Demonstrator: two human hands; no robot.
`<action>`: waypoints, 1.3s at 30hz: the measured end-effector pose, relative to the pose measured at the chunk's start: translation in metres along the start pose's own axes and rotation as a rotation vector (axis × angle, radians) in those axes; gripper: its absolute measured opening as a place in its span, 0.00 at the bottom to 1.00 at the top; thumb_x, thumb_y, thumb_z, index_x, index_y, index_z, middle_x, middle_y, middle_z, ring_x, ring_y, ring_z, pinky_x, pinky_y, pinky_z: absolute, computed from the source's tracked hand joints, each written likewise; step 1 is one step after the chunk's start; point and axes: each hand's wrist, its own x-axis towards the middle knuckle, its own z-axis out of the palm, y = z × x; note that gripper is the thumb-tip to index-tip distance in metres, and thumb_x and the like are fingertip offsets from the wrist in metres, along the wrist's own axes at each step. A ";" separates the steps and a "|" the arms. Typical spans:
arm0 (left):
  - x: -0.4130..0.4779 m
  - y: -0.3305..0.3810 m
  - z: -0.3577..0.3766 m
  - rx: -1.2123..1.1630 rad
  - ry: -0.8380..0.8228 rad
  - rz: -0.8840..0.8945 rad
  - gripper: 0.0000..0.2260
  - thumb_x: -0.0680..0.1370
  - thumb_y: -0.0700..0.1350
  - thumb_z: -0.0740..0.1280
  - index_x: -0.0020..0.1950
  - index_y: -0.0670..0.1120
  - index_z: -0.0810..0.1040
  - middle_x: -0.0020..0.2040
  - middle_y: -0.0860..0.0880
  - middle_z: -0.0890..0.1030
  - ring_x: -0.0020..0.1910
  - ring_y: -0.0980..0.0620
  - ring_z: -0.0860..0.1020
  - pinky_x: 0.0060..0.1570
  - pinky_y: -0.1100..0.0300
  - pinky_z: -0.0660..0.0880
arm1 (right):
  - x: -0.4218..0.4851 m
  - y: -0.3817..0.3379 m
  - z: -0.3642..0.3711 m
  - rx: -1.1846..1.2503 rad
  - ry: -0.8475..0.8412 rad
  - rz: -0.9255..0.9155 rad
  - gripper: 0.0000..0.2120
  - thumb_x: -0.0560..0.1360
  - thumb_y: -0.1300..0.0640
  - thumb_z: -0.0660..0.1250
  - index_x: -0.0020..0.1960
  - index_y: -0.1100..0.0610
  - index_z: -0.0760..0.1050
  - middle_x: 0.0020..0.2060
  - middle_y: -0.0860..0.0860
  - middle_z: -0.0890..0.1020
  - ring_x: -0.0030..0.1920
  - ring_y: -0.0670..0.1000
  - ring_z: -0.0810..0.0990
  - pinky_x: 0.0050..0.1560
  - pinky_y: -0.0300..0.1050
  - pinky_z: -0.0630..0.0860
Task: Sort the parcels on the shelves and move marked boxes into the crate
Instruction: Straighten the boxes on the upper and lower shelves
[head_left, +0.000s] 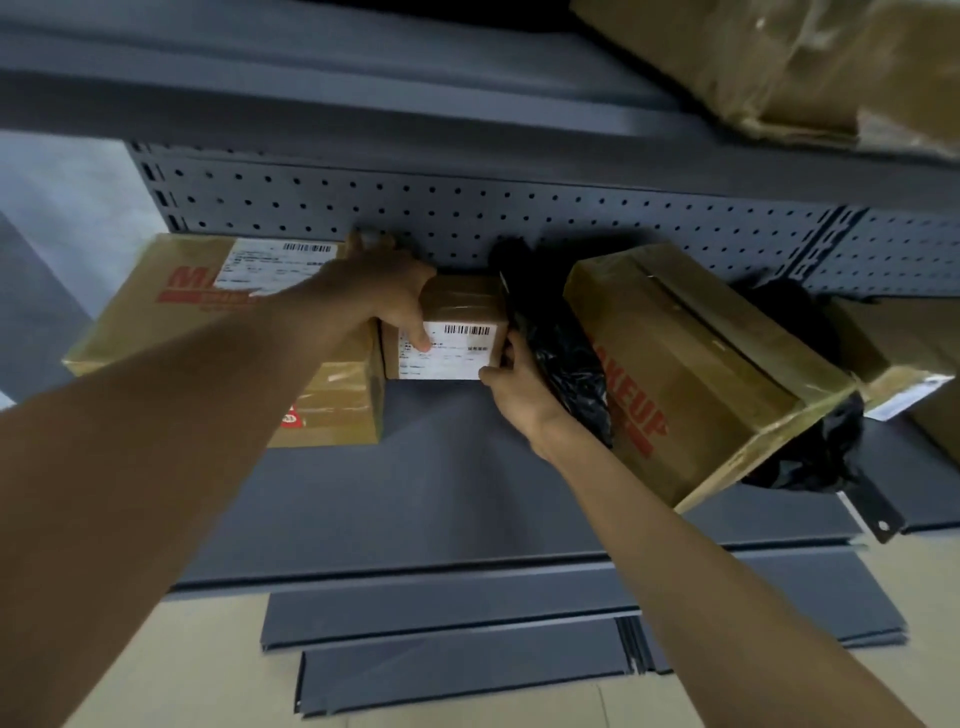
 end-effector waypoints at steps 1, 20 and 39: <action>-0.001 0.002 0.001 0.017 -0.025 -0.006 0.37 0.63 0.58 0.77 0.69 0.52 0.70 0.67 0.47 0.74 0.67 0.43 0.68 0.69 0.43 0.59 | 0.000 -0.001 0.001 -0.013 -0.005 0.004 0.29 0.78 0.70 0.56 0.76 0.55 0.56 0.70 0.54 0.70 0.69 0.51 0.68 0.63 0.38 0.63; -0.051 0.097 0.041 -0.679 0.561 -0.208 0.28 0.74 0.48 0.70 0.71 0.45 0.66 0.67 0.41 0.71 0.64 0.40 0.70 0.59 0.50 0.68 | -0.067 -0.042 -0.040 -0.949 0.457 -0.469 0.14 0.75 0.57 0.64 0.60 0.58 0.76 0.56 0.56 0.79 0.58 0.59 0.73 0.55 0.50 0.70; -0.073 0.181 0.086 -1.801 0.036 -0.428 0.19 0.79 0.47 0.63 0.69 0.58 0.66 0.64 0.51 0.78 0.58 0.51 0.77 0.55 0.52 0.74 | -0.050 -0.004 -0.080 -0.889 0.325 -0.231 0.24 0.78 0.57 0.62 0.73 0.54 0.62 0.62 0.60 0.72 0.53 0.62 0.78 0.50 0.52 0.75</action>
